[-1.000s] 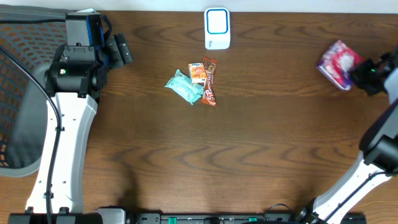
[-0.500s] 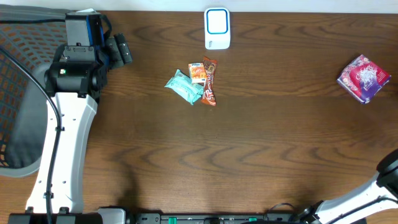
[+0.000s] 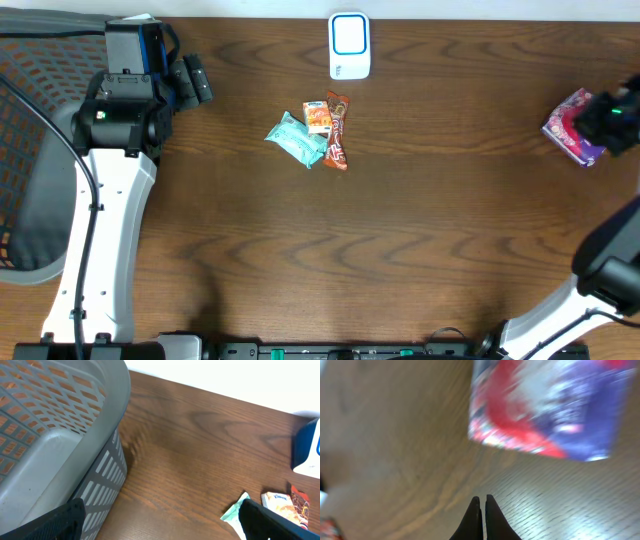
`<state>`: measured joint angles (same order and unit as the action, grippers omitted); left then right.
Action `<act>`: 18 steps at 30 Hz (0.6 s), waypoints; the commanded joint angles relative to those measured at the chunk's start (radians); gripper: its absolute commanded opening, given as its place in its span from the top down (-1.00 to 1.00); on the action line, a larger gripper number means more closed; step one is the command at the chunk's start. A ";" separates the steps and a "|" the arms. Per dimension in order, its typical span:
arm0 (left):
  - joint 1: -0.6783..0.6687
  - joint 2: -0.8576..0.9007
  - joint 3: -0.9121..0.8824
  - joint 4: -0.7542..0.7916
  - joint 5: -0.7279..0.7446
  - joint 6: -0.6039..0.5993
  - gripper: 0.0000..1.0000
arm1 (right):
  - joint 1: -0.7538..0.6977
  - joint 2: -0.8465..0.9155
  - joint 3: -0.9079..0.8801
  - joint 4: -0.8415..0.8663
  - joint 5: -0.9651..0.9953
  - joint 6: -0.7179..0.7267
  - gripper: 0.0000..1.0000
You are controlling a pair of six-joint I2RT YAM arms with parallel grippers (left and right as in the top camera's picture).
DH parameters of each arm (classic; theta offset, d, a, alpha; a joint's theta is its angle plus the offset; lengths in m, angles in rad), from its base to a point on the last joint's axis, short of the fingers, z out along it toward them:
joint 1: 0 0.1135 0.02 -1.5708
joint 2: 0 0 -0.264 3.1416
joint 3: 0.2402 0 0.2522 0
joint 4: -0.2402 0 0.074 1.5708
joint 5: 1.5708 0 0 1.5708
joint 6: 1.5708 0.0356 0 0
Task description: Scan the item barcode
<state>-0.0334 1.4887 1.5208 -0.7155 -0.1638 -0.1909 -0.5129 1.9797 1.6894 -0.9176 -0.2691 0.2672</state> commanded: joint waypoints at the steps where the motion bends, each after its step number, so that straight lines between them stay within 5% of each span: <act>1: 0.005 0.008 0.002 -0.003 -0.013 -0.013 -0.95 | 0.080 0.064 0.011 -0.011 0.192 -0.063 0.98; 12: 0.005 0.008 0.002 -0.003 -0.013 -0.013 -0.96 | 0.113 0.211 0.011 0.100 0.262 -0.061 0.84; 18: 0.005 0.008 0.002 -0.003 -0.013 -0.013 -0.96 | 0.079 0.289 0.011 0.239 0.274 -0.044 0.93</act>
<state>-0.0334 1.4887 1.5208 -0.7151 -0.1638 -0.1909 -0.4107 2.2261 1.6894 -0.7250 -0.0246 0.2211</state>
